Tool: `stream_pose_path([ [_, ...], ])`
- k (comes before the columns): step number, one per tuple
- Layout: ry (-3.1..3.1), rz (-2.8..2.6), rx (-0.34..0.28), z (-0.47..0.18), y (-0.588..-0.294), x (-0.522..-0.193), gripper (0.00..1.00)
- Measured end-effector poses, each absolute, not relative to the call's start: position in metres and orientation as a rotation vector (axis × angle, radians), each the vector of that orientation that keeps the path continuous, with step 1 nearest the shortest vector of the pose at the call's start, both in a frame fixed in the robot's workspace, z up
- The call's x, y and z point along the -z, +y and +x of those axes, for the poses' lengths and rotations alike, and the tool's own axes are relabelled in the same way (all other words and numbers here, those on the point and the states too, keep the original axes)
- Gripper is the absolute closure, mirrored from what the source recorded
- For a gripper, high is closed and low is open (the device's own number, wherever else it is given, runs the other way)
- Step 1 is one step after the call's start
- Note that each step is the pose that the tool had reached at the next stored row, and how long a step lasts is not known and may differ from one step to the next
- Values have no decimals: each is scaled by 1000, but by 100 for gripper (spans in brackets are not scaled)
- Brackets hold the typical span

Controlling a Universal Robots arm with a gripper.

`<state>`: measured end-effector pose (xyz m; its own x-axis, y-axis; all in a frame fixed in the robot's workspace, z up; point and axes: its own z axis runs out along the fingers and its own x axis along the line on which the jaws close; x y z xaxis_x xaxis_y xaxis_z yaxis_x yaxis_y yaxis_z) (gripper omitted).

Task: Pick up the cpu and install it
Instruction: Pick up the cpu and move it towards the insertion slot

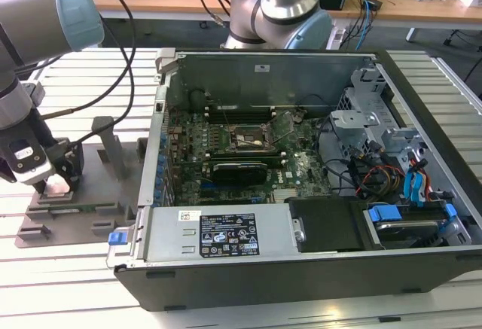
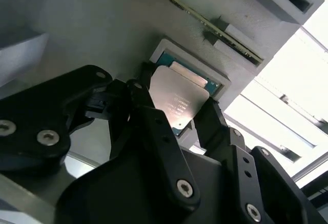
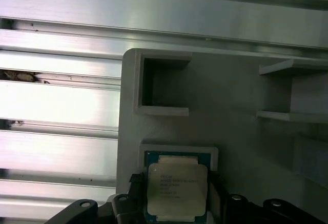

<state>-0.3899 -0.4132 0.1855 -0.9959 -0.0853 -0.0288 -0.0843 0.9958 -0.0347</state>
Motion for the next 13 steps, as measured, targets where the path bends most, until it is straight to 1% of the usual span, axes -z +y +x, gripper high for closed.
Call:
stream_pose_path([
  [5, 3108, -132, 52, -390, -413, -186, 41],
  [6, 3108, -132, 52, -390, -413, -186, 45],
  [13, 3108, -132, 52, -390, -413, -188, 45],
])
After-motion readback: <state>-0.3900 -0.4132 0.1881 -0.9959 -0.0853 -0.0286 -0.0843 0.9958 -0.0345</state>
